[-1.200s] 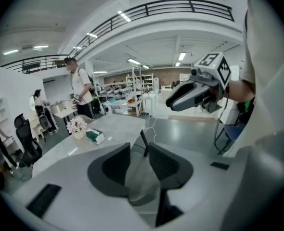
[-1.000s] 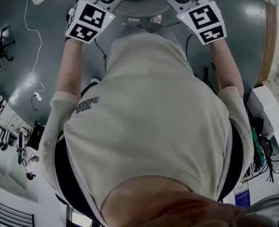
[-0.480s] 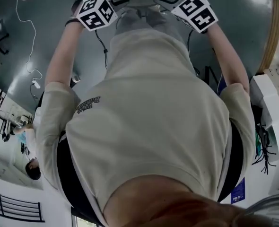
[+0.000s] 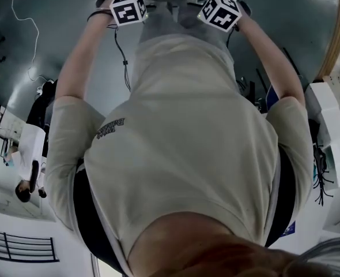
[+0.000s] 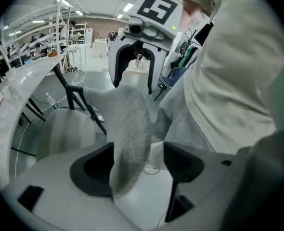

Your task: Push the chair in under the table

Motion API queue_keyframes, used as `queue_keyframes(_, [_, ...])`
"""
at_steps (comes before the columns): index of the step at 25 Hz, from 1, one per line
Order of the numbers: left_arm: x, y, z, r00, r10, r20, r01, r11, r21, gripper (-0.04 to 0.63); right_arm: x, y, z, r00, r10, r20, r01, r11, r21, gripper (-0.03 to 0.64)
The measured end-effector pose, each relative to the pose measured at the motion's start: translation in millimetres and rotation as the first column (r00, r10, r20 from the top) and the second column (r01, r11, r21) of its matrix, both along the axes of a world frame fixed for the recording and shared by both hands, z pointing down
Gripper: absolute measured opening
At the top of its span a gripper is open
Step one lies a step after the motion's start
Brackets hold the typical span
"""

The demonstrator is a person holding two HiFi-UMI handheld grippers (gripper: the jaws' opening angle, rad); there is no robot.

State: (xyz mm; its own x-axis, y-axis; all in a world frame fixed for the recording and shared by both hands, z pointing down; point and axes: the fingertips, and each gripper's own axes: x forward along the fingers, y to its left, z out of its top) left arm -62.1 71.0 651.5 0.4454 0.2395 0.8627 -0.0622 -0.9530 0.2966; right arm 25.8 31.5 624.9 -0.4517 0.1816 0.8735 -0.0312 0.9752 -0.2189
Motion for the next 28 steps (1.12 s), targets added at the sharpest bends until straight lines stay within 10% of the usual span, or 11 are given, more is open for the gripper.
queue_keyframes(14, [-1,8,75,0.978,0.179,0.111,-0.184,0.982,0.042,0.307,11,3,79,0.944,-0.281,-0.171,0.297,0.952,0.075,0.310])
queue_keyframes(22, [11,9,71,0.984,0.160,0.082,-0.164,0.986,0.040,0.307,28,7,88,0.887,-0.411,-0.212,0.394,0.912,-0.119,0.293])
queue_keyframes(28, [12,2,70,0.989,0.122,0.087,-0.129,0.988,0.090,0.252,20,5,88,0.903,-0.398,-0.159,0.398,0.917,-0.035,0.244])
